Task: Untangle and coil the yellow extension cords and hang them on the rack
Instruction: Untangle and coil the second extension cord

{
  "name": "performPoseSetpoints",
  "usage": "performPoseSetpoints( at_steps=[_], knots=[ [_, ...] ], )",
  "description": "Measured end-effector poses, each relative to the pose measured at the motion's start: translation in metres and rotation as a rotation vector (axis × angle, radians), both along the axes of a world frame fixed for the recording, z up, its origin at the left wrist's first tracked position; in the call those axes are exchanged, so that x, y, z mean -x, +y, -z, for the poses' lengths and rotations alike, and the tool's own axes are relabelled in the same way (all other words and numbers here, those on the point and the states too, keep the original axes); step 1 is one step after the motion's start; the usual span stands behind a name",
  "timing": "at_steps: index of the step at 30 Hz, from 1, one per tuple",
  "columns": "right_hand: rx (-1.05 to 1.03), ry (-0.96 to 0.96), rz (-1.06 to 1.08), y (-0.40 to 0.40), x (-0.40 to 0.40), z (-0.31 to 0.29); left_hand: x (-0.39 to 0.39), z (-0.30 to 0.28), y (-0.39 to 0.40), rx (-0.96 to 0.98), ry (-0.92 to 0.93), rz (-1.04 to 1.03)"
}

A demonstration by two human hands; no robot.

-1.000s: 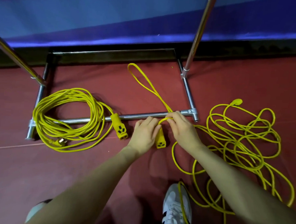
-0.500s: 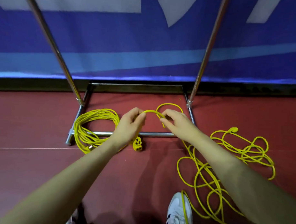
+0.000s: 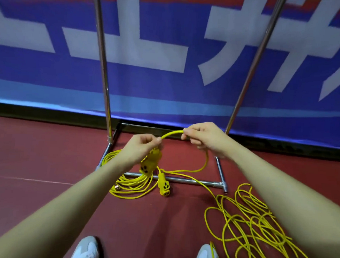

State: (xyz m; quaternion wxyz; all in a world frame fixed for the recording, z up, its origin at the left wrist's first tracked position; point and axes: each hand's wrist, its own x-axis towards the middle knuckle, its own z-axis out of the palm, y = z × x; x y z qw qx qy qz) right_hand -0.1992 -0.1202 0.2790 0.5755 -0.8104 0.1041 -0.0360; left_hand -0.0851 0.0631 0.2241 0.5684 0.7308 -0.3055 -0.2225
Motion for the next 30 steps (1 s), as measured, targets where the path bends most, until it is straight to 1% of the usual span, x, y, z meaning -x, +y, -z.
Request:
performPoseSetpoints(
  at_steps=[3, 4, 5, 6, 7, 9, 11, 12, 13, 16, 18, 20, 23, 25, 27, 28, 30],
  knots=[
    [-0.115, 0.012, 0.017, 0.021, 0.003, 0.004, 0.014, 0.004, 0.009, 0.036, -0.115, -0.176],
    [-0.142, 0.011, 0.038, 0.026, 0.003, 0.007, 0.018, 0.005, 0.01, 0.056, -0.125, -0.23],
    [-0.157, 0.012, 0.056, 0.031, 0.004, 0.009, 0.022, 0.005, 0.011, 0.064, -0.087, -0.248],
    [-0.162, 0.017, 0.062, 0.035, 0.004, 0.011, 0.026, 0.005, 0.01, 0.059, 0.011, -0.23],
    [-0.161, 0.023, 0.056, 0.039, 0.006, 0.012, 0.03, 0.004, 0.009, 0.041, 0.156, -0.188],
    [-0.124, 0.033, 0.018, 0.048, 0.008, 0.013, 0.036, 0.005, 0.003, 0.037, 0.494, -0.097],
    [-0.086, 0.023, -0.012, 0.053, 0.01, 0.013, 0.043, 0.002, -0.004, 0.169, 0.785, -0.071],
    [-0.101, 0.017, -0.015, 0.054, 0.011, 0.013, 0.044, -0.001, -0.007, 0.258, 0.873, -0.094],
    [-0.134, 0.02, -0.016, 0.053, 0.013, 0.012, 0.043, -0.007, -0.011, 0.341, 0.925, -0.122],
    [-0.229, 0.073, -0.055, 0.045, 0.02, 0.015, 0.037, -0.033, -0.017, 0.498, 0.969, -0.116],
    [-0.235, 0.114, -0.096, 0.039, 0.024, 0.023, 0.031, -0.05, -0.02, 0.57, 0.971, -0.114],
    [-0.148, 0.147, -0.121, 0.031, 0.026, 0.036, 0.024, -0.067, -0.017, 0.636, 0.928, -0.178],
    [0.079, 0.182, -0.074, 0.019, 0.032, 0.053, 0.0, -0.081, -0.003, 0.752, 0.862, -0.315],
    [0.133, 0.129, 0.044, 0.017, 0.032, 0.054, -0.014, -0.08, 0.01, 0.786, 0.85, -0.366],
    [0.121, 0.018, 0.141, 0.022, 0.028, 0.045, -0.016, -0.073, 0.02, 0.782, 0.865, -0.359],
    [0.122, -0.027, 0.161, 0.028, 0.024, 0.038, -0.014, -0.069, 0.021, 0.771, 0.867, -0.345],
    [0.161, -0.071, 0.106, 0.042, 0.015, 0.022, -0.006, -0.061, 0.023, 0.749, 0.892, -0.305]
  ],
)
